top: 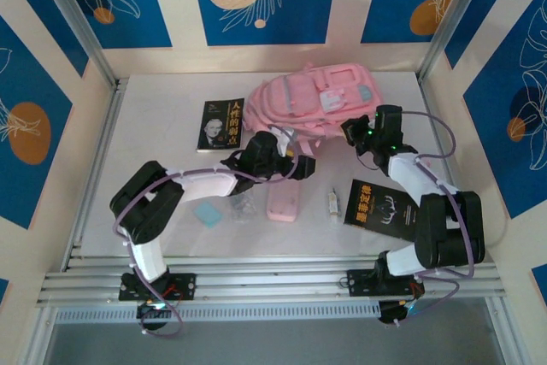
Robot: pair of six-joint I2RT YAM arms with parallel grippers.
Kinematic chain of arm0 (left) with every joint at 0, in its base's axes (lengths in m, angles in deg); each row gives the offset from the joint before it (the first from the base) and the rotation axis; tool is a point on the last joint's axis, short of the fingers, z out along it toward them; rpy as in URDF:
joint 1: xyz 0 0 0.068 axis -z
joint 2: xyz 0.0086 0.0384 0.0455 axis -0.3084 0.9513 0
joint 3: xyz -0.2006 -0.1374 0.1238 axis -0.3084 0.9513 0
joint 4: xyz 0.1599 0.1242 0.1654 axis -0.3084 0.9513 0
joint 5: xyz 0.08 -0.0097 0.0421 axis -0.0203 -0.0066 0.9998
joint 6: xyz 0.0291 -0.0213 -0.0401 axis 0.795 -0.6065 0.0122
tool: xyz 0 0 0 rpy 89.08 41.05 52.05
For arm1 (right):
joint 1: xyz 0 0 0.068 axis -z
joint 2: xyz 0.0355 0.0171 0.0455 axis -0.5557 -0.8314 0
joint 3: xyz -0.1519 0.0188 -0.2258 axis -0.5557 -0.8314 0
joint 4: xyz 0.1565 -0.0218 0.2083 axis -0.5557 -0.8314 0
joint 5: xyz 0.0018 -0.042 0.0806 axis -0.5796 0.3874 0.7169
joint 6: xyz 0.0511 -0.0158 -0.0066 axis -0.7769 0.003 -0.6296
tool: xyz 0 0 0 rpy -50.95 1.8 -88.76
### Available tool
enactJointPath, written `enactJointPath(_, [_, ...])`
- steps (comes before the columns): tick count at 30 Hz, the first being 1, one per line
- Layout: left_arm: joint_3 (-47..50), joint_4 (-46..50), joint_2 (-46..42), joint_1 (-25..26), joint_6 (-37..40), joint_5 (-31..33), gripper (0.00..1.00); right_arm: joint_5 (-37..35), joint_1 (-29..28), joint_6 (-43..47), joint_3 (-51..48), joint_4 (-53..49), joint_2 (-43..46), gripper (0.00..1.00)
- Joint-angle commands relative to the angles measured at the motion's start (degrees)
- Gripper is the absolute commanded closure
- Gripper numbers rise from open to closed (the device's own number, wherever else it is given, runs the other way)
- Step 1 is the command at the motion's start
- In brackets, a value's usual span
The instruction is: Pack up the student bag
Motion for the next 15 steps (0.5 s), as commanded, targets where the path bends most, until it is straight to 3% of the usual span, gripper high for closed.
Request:
enactJointPath(1, [-3.17,-1.18,0.97,0.47,-0.48,-0.61,0.06,-2.44,-3.13,-3.41,-0.1,-0.89,2.29,1.0])
enactJointPath(8, [-7.76,2.81,3.28,0.51,2.55,-0.32,0.24,-5.25,-6.73,-9.13,-0.09,-0.43,1.27,1.0])
enactJointPath(12, [-11.14,6.6,6.59,0.55,7.28,3.39,0.33,-6.25,-7.39,-12.58,-1.36,1.1,0.92,1.0])
enactJointPath(15, [-13.54,7.65,9.27,0.77,10.97,7.34,0.34,-5.41,-7.69,-15.33,-2.49,2.8,0.64,1.0])
